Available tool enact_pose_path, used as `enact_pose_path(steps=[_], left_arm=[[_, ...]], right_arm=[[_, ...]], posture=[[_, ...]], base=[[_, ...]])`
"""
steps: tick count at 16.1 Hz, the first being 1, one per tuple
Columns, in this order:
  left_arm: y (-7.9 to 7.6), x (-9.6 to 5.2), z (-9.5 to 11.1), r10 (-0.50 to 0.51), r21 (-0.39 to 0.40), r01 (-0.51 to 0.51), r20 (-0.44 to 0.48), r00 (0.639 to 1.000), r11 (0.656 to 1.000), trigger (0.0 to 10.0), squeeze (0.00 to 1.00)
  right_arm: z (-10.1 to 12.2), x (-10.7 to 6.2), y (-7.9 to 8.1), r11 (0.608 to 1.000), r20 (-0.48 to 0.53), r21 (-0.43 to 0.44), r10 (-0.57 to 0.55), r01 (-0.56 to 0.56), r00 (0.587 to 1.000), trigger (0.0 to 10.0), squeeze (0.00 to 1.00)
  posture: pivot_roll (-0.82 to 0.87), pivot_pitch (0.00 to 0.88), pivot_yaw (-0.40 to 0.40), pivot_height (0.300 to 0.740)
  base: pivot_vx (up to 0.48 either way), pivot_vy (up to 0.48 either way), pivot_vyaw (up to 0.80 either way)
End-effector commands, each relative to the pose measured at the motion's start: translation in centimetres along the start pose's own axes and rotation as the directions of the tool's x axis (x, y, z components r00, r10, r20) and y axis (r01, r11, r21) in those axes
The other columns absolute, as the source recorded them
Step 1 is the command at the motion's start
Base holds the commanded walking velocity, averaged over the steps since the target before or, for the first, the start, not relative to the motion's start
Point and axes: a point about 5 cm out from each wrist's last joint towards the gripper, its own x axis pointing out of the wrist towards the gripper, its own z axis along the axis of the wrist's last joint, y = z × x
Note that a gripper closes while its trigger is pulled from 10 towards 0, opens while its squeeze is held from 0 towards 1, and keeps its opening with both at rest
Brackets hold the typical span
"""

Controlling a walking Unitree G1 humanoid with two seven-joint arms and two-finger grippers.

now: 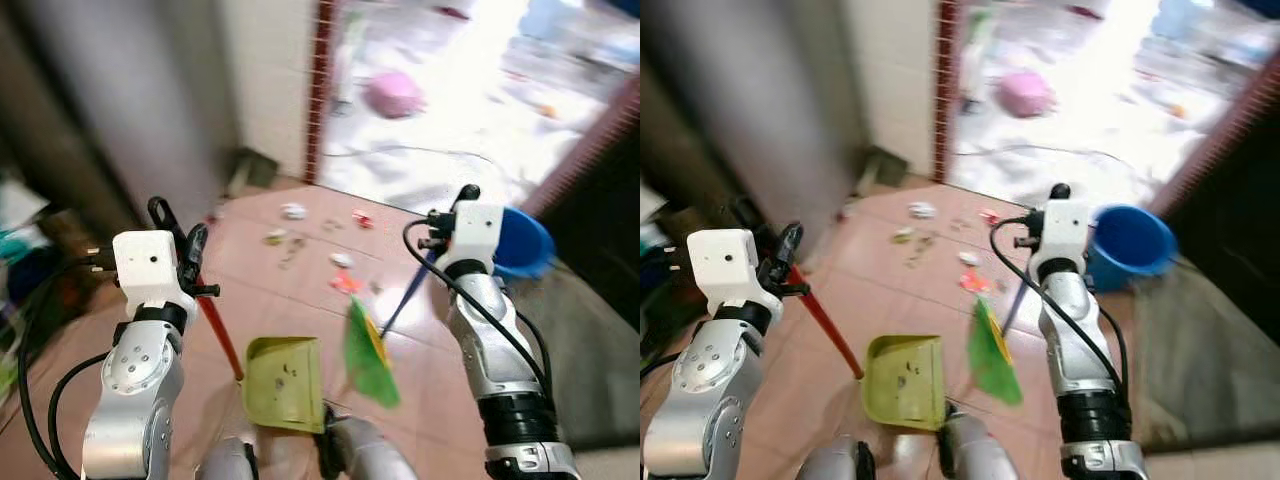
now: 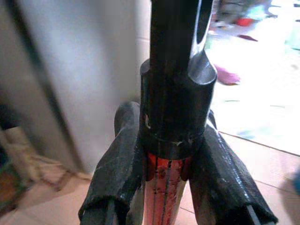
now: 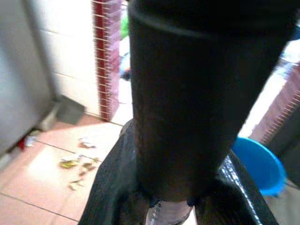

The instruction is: Sweep floor

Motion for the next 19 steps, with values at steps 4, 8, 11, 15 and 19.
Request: enact_pose_path(steps=[4,8,11,15,19], left_arm=[[0.3,0.0,0.9,0.008,0.009,-0.009,0.045,0.999,1.0,10.0,0.0],[0.3,0.1,0.9,0.018,0.008,-0.018,0.048,0.999,1.0,10.0,0.0],[0.4,0.0,1.0,0.003,-0.007,-0.002,0.052,0.999,1.0,10.0,0.0],[0.1,0.3,1.0,-0.005,-0.013,0.005,0.055,0.998,1.0,10.0,0.0],[0.1,0.3,0.9,-0.004,-0.017,0.005,0.055,0.998,1.0,10.0,0.0]], right_arm=[[2.6,0.1,2.0,0.986,0.076,0.108,0.123,-0.131,0.99,10.0,0.0],[5.9,0.5,3.1,0.973,0.19,0.105,0.181,-0.204,0.965,10.0,0.0],[7.8,0.6,2.4,0.986,0.278,0.039,0.147,-0.164,0.949,10.0,0.0],[9.5,0.6,1.2,0.991,0.364,-0.118,0.108,-0.069,0.925,10.0,0.0],[10.1,0.6,0.3,0.982,0.409,-0.191,0.069,0.011,0.91,10.0,0.0]], posture=[[0.05,0.135,-0.028,0.74],[0.05,0.134,-0.025,0.74],[0.04,0.134,-0.023,0.74],[0.03,0.131,-0.022,0.74],[0.03,0.129,-0.02,0.74]], base=[[0.0,0.0,-0.2],[0.0,0.0,0.0],[0.0,0.0,0.0],[0.284,0.0,0.0],[0.279,0.0,0.0]])
